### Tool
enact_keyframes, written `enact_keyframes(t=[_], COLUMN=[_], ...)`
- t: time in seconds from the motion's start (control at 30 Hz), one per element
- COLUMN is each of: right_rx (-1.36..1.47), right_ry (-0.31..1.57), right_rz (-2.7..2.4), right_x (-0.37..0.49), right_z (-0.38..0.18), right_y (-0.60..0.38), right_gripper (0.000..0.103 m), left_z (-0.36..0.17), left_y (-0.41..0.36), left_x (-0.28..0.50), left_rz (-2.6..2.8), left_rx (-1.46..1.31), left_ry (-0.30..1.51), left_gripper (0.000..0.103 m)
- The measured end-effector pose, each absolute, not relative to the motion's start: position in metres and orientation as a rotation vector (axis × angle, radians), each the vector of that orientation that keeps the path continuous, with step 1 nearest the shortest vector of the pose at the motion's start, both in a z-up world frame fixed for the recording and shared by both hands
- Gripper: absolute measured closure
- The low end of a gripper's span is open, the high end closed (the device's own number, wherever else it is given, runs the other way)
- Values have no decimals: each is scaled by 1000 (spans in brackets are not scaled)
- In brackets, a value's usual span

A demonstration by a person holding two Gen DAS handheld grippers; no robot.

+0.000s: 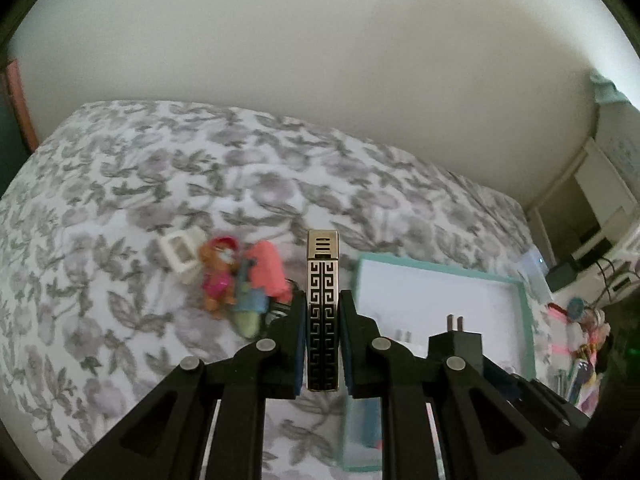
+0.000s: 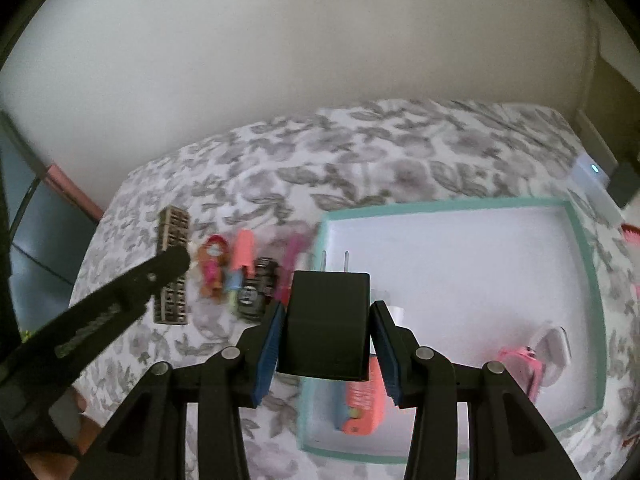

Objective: Organize rigid objects
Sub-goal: 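Grasp the black charger with the right tool while the left tool grasps the harmonica, then carry the black charger and harmonica over the tray and release both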

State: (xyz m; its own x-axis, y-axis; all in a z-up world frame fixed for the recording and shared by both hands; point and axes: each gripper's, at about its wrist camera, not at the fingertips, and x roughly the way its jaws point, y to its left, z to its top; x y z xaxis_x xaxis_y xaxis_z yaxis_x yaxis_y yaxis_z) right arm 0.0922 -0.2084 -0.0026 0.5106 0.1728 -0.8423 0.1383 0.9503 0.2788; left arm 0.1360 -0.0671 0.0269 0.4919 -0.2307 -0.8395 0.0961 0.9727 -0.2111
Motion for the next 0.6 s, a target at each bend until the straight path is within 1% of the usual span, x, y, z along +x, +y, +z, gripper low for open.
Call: enact_keyframes(t=[0.27, 0.6], right_rx=[400, 407], right_ry=[1097, 1081], right_rz=[-110, -214], right_x=[84, 76], right_z=[-20, -19], right_y=[-265, -319], right_gripper=[57, 57], left_z=[10, -10], left_y=[-121, -176], left_x=[131, 124], left_rz=[-282, -340], left_rx=[-82, 9], left_ry=[1084, 1134], left_gripper=[87, 87])
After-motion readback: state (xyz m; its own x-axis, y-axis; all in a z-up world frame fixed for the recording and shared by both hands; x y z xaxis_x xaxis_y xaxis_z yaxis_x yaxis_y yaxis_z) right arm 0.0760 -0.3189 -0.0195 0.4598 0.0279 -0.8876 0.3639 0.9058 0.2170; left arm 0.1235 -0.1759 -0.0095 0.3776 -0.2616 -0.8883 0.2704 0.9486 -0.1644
